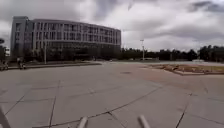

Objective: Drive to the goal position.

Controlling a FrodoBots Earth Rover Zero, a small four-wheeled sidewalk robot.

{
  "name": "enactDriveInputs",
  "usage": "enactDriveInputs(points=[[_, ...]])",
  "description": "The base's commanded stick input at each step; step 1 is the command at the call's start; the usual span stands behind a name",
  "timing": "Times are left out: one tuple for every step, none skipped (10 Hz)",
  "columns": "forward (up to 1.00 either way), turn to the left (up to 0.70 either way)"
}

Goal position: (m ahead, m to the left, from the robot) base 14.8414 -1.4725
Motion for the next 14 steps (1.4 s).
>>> enactDriveInputs(points=[[0.70, 0.01], [0.70, 0.01], [0.70, 0.01], [0.70, 0.01], [0.70, 0.01], [0.70, 0.01], [0.70, 0.01], [0.70, 0.01], [0.70, 0.01], [0.70, 0.01], [0.70, 0.01], [0.70, 0.01], [0.70, 0.01], [0.70, 0.01]])
